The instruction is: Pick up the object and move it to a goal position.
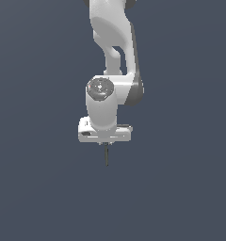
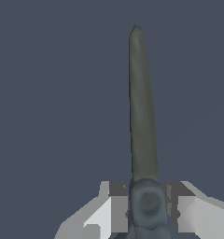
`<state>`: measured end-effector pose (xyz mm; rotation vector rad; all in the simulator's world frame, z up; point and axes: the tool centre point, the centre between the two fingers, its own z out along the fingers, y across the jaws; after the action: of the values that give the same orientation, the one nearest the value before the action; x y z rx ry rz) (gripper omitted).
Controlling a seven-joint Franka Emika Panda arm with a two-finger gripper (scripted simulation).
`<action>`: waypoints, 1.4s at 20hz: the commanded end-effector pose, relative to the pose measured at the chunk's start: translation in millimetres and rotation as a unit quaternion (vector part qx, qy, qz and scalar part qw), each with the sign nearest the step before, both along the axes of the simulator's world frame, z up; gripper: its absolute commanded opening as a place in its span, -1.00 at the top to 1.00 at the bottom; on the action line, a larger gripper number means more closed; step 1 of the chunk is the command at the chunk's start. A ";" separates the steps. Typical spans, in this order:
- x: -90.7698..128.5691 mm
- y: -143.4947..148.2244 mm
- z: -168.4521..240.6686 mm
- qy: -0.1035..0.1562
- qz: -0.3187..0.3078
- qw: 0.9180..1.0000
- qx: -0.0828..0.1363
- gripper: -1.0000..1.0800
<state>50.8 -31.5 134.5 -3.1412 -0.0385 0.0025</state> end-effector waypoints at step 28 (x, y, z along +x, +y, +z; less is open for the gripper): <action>-38.2 13.6 262.1 -0.001 0.000 1.000 0.000 1.00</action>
<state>12.8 -18.0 392.9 -3.1413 -0.0387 -0.0011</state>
